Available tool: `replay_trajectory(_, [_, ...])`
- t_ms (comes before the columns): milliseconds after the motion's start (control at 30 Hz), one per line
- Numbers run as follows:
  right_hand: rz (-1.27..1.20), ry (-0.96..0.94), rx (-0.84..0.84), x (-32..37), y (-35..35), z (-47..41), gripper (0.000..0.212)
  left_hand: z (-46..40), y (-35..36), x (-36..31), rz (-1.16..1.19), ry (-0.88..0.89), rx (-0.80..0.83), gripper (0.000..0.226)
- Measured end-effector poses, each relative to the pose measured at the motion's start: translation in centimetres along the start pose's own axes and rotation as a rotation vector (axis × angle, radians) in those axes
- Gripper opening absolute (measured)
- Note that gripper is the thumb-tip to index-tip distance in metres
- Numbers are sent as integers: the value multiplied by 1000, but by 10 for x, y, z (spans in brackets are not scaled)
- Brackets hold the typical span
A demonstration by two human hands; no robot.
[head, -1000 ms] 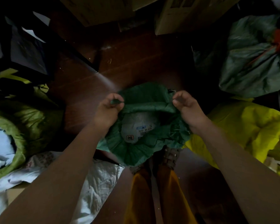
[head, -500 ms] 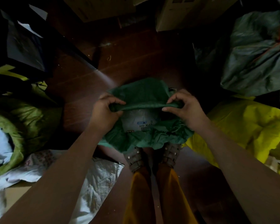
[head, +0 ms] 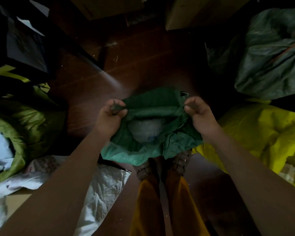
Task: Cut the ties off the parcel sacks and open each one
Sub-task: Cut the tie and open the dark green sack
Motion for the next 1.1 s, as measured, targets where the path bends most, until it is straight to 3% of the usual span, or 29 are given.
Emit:
replay_trajectory(133, [-91, 97, 121, -7, 6, 5, 35, 4, 2, 9, -17, -146, 99, 42])
replay_trajectory(233, [-318, 237, 255, -10, 9, 11, 19, 7, 5, 11, -105, -178, 161, 19])
replay_trajectory(300, [-188, 182, 300, -7, 7, 11, 10, 9, 9, 6, -283, -85, 250, 19])
replay_trajectory(433, [140, 59, 232, -4, 0, 7, 11, 9, 10, -2, -468, 98, 241, 32])
replay_trajectory(633, [466, -196, -30, 10, -13, 3, 7, 11, 2, -6, -777, 351, 197, 31])
replay_trajectory(733, [365, -181, -50, 7, -16, 6, 7, 14, -8, -4, -788, 395, 121, 25])
replay_trajectory(833, [192, -44, -63, -5, -15, 5, 5, 15, -13, -4, -719, 398, 6, 17])
replay_trajectory(900, [0, 132, -62, -18, -13, 4, 13, 11, -14, 0, -573, 272, -56, 14])
replay_trajectory(1000, [-351, 352, -47, -28, -10, 10, 30, 9, -13, 9, -65, -26, -43, 11])
replay_trajectory(1100, [-748, 460, 5, -27, -2, 22, 35, 16, -3, 7, 317, -195, 39, 13])
Point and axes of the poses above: each hand's wrist, its own z-axis away from the middle knuckle, its own y-axis out of the palm, x = y × z, the point moved 6 cm from there along -z, towards the middle knuckle, and after that the axes turned 12 degrees about z, right-handed, at the moved point
